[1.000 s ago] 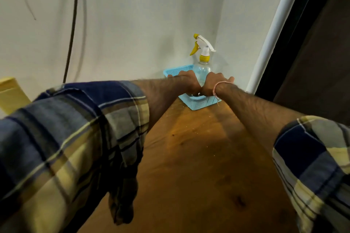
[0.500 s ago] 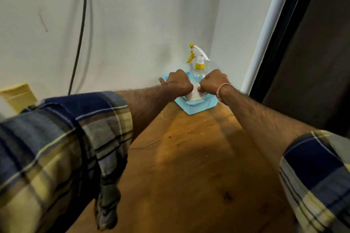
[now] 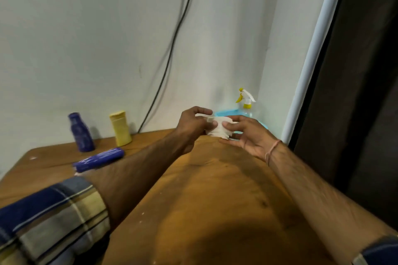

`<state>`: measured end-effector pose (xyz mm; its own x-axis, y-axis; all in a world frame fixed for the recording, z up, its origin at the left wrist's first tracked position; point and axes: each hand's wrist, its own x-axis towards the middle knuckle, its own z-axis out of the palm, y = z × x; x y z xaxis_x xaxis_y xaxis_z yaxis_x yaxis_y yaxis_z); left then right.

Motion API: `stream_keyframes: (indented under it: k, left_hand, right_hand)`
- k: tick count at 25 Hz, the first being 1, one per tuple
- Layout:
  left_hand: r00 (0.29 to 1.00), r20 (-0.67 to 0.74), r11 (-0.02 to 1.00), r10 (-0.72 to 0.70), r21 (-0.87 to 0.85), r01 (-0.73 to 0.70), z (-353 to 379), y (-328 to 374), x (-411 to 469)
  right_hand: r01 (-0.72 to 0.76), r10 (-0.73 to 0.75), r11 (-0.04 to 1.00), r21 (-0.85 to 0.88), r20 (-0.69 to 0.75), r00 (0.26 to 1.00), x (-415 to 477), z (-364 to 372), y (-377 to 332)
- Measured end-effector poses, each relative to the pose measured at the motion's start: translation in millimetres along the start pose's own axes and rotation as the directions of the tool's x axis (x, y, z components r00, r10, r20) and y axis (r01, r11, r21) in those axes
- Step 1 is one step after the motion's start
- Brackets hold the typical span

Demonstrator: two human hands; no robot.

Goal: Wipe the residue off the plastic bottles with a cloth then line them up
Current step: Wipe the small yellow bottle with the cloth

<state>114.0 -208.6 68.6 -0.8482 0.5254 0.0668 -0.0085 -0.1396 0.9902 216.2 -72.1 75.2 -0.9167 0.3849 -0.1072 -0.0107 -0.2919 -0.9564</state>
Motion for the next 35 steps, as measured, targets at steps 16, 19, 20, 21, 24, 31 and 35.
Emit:
stream_keyframes:
  k: [16,19,20,21,24,31,35]
  left_hand:
    - [0.87,-0.474,0.602,0.137,0.737,0.307,-220,-88,-111]
    - [0.861,-0.508,0.503,0.005,0.746,0.437,-243,-108,-93]
    - [0.86,-0.509,0.501,-0.001,0.744,0.441,-245,-113,-87]
    - [0.863,-0.505,0.508,0.013,0.746,0.43,-246,-116,-83]
    - [0.871,-0.486,0.559,0.071,0.742,0.369,-247,-118,-78]
    - [0.923,-0.379,0.836,0.068,0.527,0.155,-204,-103,-119]
    - [0.967,-0.236,0.984,-0.09,0.129,0.123,-192,-105,-139]
  right_hand:
    - [-0.131,0.13,0.975,0.176,0.019,0.991,-24,118,160]
    - [-0.123,0.124,0.985,0.12,0.001,0.992,-12,119,171]
    - [-0.121,0.122,0.988,0.094,0.001,0.993,-9,119,173]
    - [-0.119,0.119,0.99,0.075,-0.001,0.993,-5,117,175]
    - [-0.116,0.117,0.991,0.063,-0.012,0.993,2,113,179]
    - [-0.073,0.076,0.991,0.113,-0.021,0.997,10,117,176]
    - [-0.003,0.003,1.0,0.026,-0.023,1.0,2,112,173]
